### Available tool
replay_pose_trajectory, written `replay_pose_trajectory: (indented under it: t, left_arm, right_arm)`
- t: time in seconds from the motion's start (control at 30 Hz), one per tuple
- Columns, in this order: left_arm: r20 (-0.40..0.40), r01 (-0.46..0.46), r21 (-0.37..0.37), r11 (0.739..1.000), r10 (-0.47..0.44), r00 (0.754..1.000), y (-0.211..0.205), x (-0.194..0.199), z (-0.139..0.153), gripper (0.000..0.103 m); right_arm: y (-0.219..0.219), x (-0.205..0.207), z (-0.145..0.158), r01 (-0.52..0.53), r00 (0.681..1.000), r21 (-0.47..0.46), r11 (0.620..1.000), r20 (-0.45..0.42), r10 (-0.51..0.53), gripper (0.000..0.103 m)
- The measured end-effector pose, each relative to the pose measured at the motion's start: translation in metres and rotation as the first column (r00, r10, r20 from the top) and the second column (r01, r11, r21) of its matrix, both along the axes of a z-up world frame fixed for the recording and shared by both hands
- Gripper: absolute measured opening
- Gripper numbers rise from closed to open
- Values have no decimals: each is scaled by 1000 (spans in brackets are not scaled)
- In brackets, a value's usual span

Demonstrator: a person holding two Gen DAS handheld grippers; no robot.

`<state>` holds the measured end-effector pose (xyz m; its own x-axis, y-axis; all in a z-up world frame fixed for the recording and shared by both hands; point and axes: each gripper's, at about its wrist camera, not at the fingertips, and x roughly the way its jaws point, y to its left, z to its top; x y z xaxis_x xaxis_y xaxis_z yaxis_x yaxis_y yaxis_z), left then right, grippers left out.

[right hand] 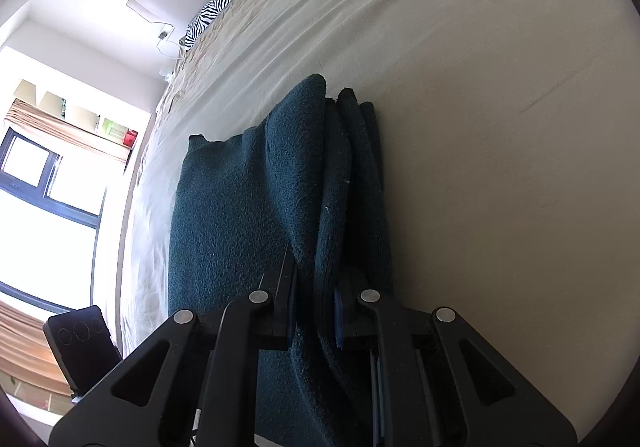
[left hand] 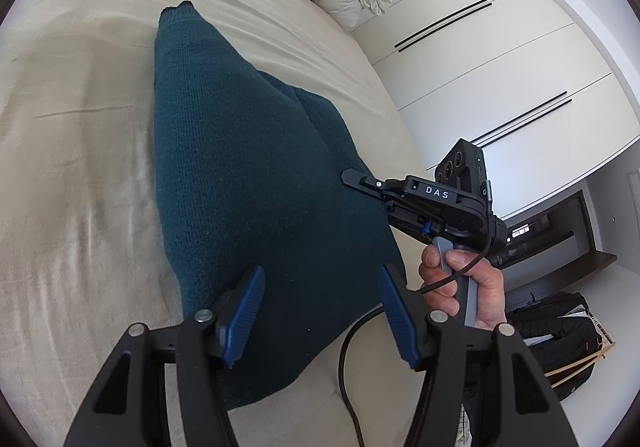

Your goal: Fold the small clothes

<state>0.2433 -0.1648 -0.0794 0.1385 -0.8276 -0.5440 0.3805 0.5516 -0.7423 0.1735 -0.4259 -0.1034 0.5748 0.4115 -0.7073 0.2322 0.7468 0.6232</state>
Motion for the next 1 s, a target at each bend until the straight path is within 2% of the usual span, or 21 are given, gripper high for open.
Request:
replay_pose_trajectory:
  t: [0.13, 0.3, 0.33, 0.4, 0.53, 0.67, 0.83, 0.97, 1.0]
  left_arm:
    - [-2, 10, 20, 1000, -10, 1000, -6, 1, -5, 61]
    - [-27, 23, 39, 999, -22, 999, -14, 2, -15, 61]
    - [-29, 22, 41, 999, -21, 999, -14, 2, -16, 61]
    - [-25, 23, 41, 999, -22, 999, -14, 0, -15, 61]
    - [31, 32, 67, 997, -34, 999, -19, -10, -4, 61]
    - [47, 52, 98, 994, -57, 997, -27, -19, -9, 61]
    - [20, 69, 111, 991, -72, 997, -35, -16, -24, 61]
    - [22, 77, 106, 991, -79, 997, -34, -16, -28, 60]
    - [21, 76, 106, 991, -79, 997, -32, -16, -26, 60]
  right_arm:
    - [14, 7, -15, 5, 1000, 11, 1000, -25, -5, 12]
    - [11, 11, -32, 46, 999, 79, 996, -13, -45, 12]
    - [9, 8, -33, 51, 999, 105, 993, -13, -50, 16]
    - [7, 3, -31, 67, 998, 127, 990, -25, -64, 17]
    - [11, -24, -4, 81, 997, 48, 996, 16, -82, 18]
    - [21, -56, 15, 45, 999, -60, 997, 1, -45, 18]
    - [28, -84, -2, 55, 998, -107, 993, -24, -58, 18]
    - [13, -100, -22, 82, 997, -53, 995, -7, -82, 15]
    - [11, -103, -25, 95, 995, -48, 994, -14, -95, 24]
